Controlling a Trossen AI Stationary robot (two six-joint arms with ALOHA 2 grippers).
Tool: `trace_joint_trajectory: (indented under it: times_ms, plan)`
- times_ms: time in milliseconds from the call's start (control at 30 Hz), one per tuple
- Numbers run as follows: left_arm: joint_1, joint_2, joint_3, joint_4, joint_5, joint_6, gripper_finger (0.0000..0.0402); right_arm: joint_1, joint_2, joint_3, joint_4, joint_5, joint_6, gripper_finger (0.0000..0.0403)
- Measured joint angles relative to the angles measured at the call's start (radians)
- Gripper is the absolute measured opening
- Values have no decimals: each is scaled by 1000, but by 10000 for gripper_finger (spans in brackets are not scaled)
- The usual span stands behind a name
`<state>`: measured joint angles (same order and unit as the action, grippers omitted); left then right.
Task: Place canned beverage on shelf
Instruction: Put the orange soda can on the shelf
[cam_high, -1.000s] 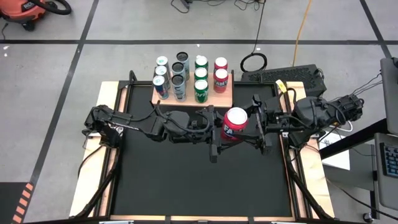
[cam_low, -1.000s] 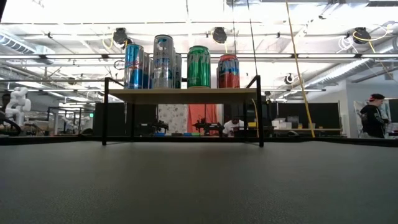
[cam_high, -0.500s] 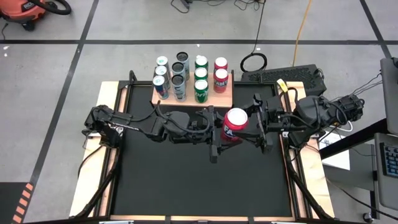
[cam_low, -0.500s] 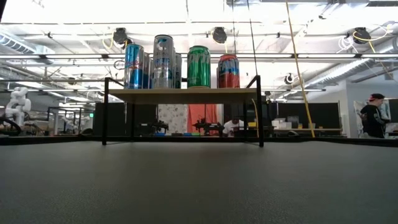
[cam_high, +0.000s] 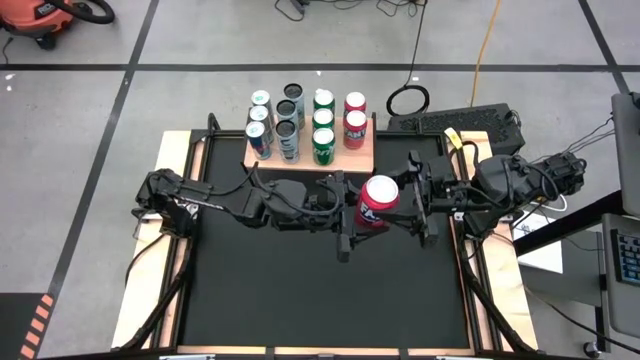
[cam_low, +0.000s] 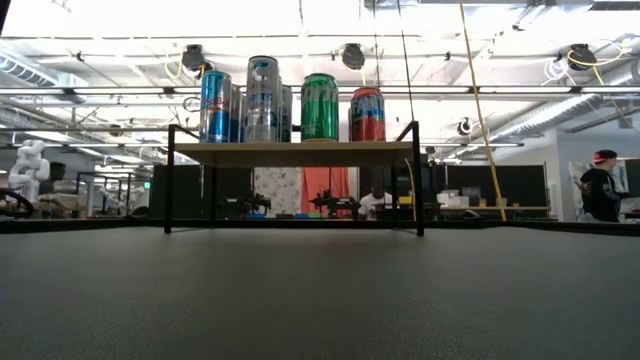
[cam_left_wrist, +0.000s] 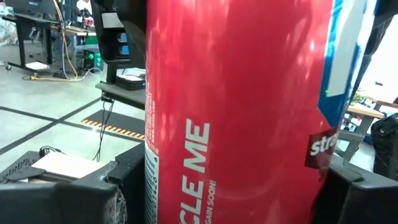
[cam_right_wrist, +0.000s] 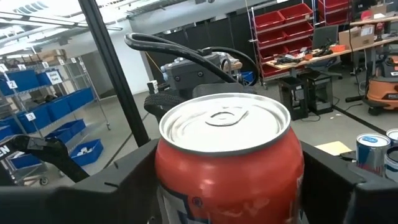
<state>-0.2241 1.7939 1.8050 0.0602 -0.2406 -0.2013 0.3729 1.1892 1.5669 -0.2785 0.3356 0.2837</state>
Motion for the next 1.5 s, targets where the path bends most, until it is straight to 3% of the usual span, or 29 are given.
trace_joint_trajectory:
  times_ms: [300, 633, 967, 1333, 1500]
  plan:
    - [0, 0, 0, -3, -3, -1, 298, 0, 0, 1, -15, 1, -10, 277]
    - [1, -7, 2, -8, -50, -13, 392, -1, -23, -2, -52, 29, -39, 278]
    - [-6, -73, 2, -129, -55, -66, 392, -1, -96, -2, -76, 30, -88, 278]
    - [-43, -166, 1, -443, -49, -289, 393, -8, -206, 0, -202, 32, -150, 279]
    - [-82, -173, 1, -508, -47, -366, 393, -44, -248, -13, -282, 32, -139, 279]
